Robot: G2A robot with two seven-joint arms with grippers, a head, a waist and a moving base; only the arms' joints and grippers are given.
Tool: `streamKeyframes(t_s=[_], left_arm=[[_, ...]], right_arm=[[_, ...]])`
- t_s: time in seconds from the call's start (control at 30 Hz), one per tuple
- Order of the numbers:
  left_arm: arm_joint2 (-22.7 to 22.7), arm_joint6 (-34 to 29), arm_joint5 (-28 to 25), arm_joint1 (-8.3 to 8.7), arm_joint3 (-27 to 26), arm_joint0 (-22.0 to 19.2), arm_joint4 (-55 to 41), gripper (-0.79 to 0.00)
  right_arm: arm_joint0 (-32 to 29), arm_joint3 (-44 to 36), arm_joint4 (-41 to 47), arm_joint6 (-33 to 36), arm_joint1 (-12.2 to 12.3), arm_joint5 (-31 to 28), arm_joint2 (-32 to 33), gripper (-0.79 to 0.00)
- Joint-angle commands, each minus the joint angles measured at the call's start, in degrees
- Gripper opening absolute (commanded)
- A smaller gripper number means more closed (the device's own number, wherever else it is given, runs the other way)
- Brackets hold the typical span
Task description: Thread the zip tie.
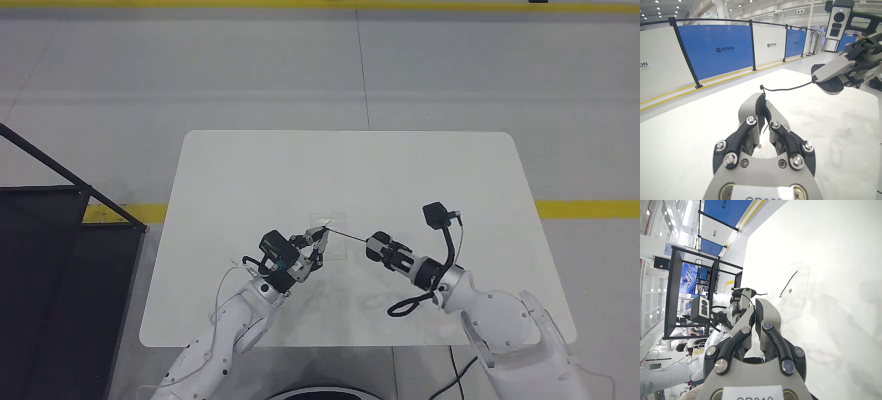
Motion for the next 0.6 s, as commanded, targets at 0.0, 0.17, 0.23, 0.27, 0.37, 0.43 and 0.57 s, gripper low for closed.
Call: streamKeyframes(t_s=[0.0,0.17,0.23,0.27,0.37,0.43,0.57], left_arm=[[0.0,0.0,0.0,0.00,0.0,0.0,0.0,-0.785],[0.0,0.0,0.0,0.00,0.0,0.0,0.0,-0.785],[0.0,0.0,0.0,0.00,0.0,0.0,0.0,-0.785],[0.0,0.0,0.0,0.00,0.0,0.0,0.0,-0.785],[0.0,0.0,0.0,0.00,0.0,0.0,0.0,-0.785],[0.0,0.0,0.0,0.00,0.0,0.0,0.0,-0.785],[0.0,0.0,0.0,0.00,0.0,0.0,0.0,-0.785]], right_arm=[[0.0,0.0,-0.1,0.0,0.0,0.0,0.0,-0.785],[-0.2,-0.2,0.0,-0.2,0.0,0.0,0.0,-0.785],[-0.2,-0.4,0.1,-0.4,0.0,0.3,0.0,-0.785],[-0.2,-0.5,0.1,-0.4,0.0,0.4,0.0,-0.785],[-0.1,-0.9,0.0,-0.5,0.0,1.1,-0.1,-0.785],[0.0,-1.2,-0.2,-0.7,-0.1,1.8,-0.2,-0.785],[0.1,-1.9,-0.4,-0.8,-0.1,2.9,-0.4,-0.785]])
